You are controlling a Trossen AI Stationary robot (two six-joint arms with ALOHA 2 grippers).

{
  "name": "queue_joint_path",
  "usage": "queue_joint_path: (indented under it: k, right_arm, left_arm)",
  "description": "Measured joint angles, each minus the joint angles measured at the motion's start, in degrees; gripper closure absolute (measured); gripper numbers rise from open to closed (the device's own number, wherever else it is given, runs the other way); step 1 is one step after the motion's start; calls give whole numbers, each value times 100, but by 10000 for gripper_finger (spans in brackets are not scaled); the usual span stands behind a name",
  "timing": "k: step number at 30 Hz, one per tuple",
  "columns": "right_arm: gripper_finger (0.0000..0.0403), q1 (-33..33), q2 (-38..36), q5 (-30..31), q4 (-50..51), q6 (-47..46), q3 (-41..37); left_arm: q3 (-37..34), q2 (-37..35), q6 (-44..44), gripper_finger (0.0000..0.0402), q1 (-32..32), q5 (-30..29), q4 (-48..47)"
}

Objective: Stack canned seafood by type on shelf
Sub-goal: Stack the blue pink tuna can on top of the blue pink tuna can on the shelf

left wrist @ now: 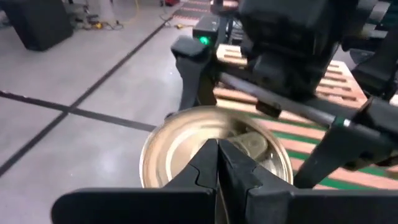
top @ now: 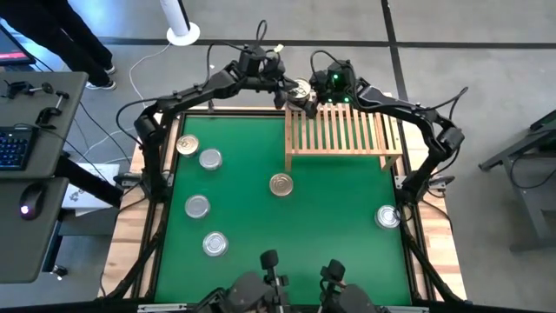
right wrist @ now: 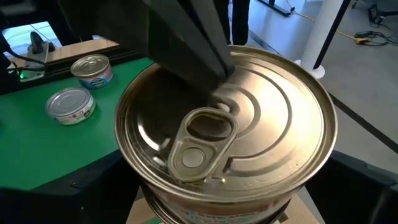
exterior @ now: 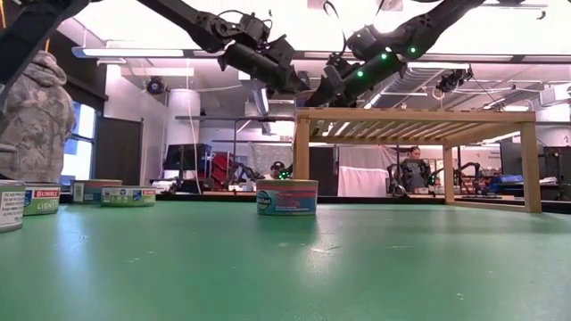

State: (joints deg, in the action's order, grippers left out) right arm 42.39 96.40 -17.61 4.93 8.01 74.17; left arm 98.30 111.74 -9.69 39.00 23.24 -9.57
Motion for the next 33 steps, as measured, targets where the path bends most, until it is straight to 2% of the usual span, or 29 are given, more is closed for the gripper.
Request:
queue_joint_path:
  k: [33]
  right_arm:
    - [8,-33,131,-15,-89,-173,98]
  left_arm:
    - [9,-37,-153,401,-46,20,-88]
